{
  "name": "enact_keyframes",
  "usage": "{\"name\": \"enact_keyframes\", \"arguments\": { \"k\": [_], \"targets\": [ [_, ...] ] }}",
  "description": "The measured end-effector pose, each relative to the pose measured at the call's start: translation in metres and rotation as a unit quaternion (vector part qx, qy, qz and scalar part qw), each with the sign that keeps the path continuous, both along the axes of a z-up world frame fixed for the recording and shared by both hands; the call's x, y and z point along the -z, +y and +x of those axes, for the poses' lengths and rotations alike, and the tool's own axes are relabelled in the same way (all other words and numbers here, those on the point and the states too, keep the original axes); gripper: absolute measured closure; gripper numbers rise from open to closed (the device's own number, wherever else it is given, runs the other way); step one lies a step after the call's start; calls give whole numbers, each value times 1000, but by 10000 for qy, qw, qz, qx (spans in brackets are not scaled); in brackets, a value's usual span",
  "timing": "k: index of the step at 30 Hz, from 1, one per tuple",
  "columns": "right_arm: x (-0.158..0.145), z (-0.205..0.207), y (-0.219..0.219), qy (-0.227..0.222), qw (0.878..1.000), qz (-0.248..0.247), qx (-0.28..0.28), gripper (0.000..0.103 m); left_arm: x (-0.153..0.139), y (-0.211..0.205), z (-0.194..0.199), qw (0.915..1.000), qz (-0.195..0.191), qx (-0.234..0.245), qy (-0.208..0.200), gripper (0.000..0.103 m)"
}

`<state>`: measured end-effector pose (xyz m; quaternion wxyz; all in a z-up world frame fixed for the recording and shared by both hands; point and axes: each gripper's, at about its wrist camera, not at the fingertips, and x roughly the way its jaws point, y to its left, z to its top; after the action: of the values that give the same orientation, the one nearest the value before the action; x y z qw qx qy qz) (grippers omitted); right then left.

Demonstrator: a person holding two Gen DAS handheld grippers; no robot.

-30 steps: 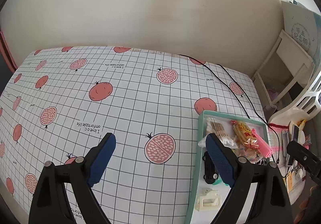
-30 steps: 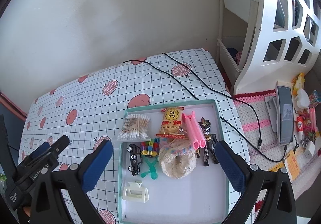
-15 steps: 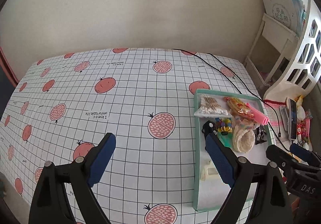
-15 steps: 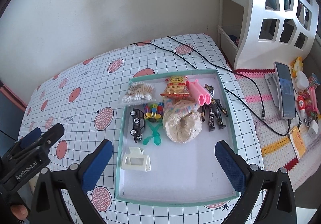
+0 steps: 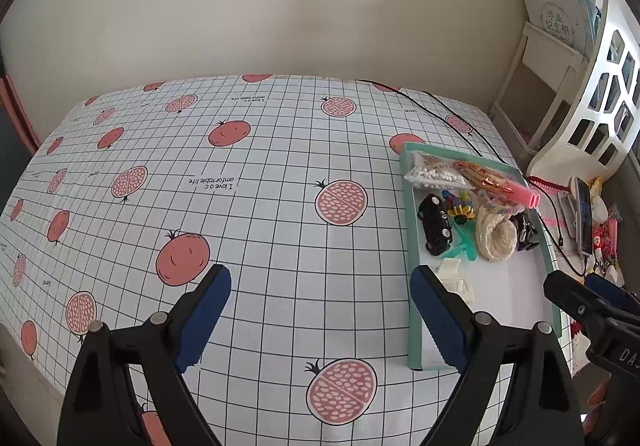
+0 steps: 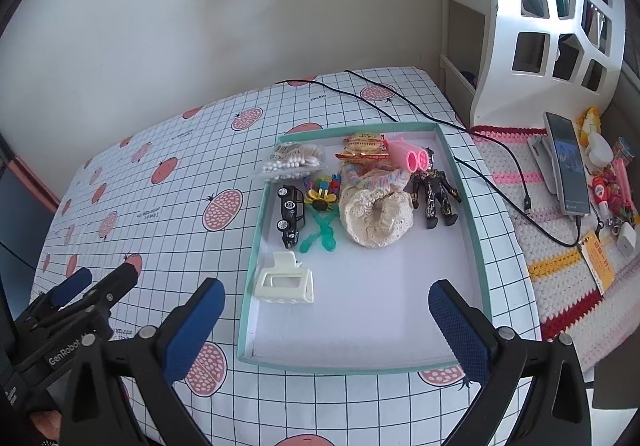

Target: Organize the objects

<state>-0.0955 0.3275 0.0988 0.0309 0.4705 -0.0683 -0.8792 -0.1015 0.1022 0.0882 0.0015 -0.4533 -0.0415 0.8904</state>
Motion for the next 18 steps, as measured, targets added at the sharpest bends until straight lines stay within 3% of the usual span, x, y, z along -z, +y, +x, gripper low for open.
{"name": "enact_keyframes", "arguments": {
  "k": [12, 18],
  "targets": [
    [25, 26, -10, -5, 9999, 50, -152, 0, 14, -12, 33, 9996, -20, 101, 255, 12],
    [42, 34, -12, -89, 9996, 164, -194, 0, 32, -15, 46, 9998, -12, 108, 164, 12]
  ]
}}
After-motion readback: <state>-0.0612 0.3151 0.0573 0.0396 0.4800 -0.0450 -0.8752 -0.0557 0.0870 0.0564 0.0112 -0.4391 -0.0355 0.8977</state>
